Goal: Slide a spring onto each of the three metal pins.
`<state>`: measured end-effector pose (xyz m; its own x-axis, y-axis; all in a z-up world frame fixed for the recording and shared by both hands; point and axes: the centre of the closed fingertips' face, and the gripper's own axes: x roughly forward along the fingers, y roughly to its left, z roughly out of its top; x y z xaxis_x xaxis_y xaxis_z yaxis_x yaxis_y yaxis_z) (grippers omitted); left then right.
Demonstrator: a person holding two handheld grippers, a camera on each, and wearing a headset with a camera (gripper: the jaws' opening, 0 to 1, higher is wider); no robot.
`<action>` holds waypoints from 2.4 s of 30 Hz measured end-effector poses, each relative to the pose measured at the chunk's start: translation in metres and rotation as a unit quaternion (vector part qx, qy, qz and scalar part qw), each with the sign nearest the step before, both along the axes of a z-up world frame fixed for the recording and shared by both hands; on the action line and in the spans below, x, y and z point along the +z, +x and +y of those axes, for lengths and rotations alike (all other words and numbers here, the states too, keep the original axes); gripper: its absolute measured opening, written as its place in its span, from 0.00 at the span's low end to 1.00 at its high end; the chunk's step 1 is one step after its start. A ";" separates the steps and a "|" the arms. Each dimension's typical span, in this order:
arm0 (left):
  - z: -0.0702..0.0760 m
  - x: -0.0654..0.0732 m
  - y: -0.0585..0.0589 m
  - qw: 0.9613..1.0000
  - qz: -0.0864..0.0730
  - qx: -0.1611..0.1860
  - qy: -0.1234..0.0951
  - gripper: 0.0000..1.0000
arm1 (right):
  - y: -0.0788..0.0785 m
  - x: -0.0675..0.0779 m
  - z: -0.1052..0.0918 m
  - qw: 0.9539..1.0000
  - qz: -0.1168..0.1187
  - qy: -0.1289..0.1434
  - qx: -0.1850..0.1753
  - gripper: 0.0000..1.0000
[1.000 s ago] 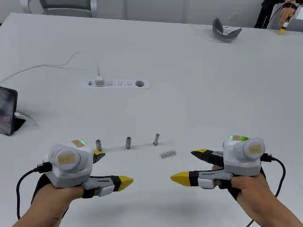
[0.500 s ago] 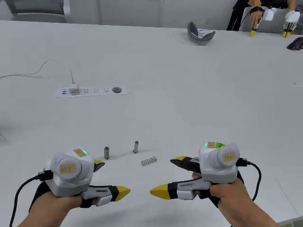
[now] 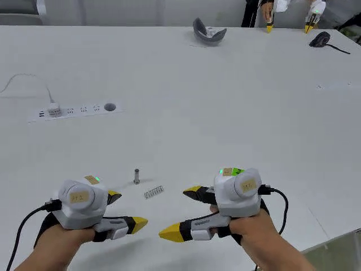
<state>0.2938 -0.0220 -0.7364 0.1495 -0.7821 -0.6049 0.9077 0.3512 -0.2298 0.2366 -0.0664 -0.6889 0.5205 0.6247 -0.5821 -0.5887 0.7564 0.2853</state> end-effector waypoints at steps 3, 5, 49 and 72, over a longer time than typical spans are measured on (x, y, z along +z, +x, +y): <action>-0.010 -0.005 0.003 1.000 -0.002 -0.008 0.002 0.55 | 0.001 0.002 0.000 1.000 -0.003 0.004 -0.005 0.77; -0.015 -0.007 0.006 1.000 -0.005 -0.010 0.003 0.53 | 0.001 0.003 0.000 1.000 -0.004 0.005 -0.007 0.77; -0.054 -0.066 0.045 0.993 -0.071 -0.018 0.089 0.11 | -0.011 -0.005 -0.001 1.000 0.007 0.012 -0.018 0.77; 0.004 -0.066 0.016 0.993 -0.058 0.009 0.105 0.10 | -0.015 -0.006 -0.004 1.000 0.007 0.007 -0.016 0.77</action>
